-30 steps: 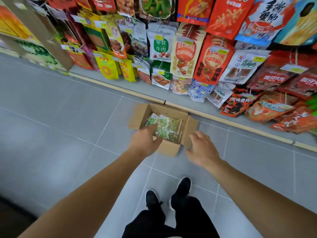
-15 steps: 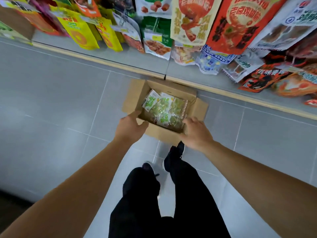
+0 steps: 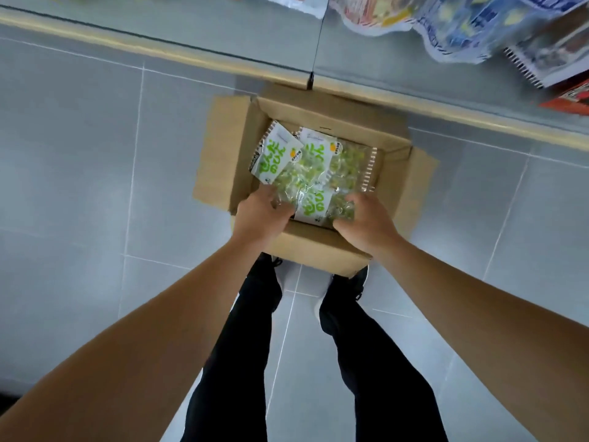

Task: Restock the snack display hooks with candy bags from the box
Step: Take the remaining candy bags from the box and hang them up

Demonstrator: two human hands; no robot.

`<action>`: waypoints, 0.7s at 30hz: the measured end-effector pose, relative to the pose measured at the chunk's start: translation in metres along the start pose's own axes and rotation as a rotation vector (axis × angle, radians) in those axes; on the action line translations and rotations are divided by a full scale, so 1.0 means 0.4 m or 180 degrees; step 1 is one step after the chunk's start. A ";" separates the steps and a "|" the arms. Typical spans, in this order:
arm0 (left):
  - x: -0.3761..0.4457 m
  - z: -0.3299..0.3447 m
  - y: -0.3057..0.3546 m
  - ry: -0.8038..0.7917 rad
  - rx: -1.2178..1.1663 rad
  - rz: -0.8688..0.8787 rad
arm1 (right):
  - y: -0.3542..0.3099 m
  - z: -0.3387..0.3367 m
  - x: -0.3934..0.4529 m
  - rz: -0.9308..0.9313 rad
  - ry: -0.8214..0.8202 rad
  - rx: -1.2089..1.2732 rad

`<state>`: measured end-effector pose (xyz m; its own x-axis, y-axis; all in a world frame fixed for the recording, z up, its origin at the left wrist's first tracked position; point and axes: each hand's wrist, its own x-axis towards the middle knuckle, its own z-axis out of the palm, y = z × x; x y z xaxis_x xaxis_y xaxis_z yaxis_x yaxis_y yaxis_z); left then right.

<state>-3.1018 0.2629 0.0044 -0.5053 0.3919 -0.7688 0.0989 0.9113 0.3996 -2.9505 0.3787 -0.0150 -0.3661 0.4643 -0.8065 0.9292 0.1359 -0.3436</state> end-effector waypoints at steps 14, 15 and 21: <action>0.550 0.280 -0.255 -0.0254 -0.1357 -0.1654 | 0.042 0.236 0.632 -0.0028 0.0296 -0.0198; 0.566 0.291 -0.261 -0.0247 -0.1662 -0.1833 | 0.037 0.248 0.653 -0.0073 0.0324 -0.0229; 0.598 0.336 -0.289 0.0078 -0.2740 -0.2084 | 0.053 0.244 0.662 0.0373 -0.0172 0.0804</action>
<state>-3.1189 0.2683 -0.2928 -0.2591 -0.1502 -0.9541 -0.8270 0.5447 0.1388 -3.0325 0.4189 -0.2827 -0.2654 0.4156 -0.8700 0.9260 -0.1413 -0.3500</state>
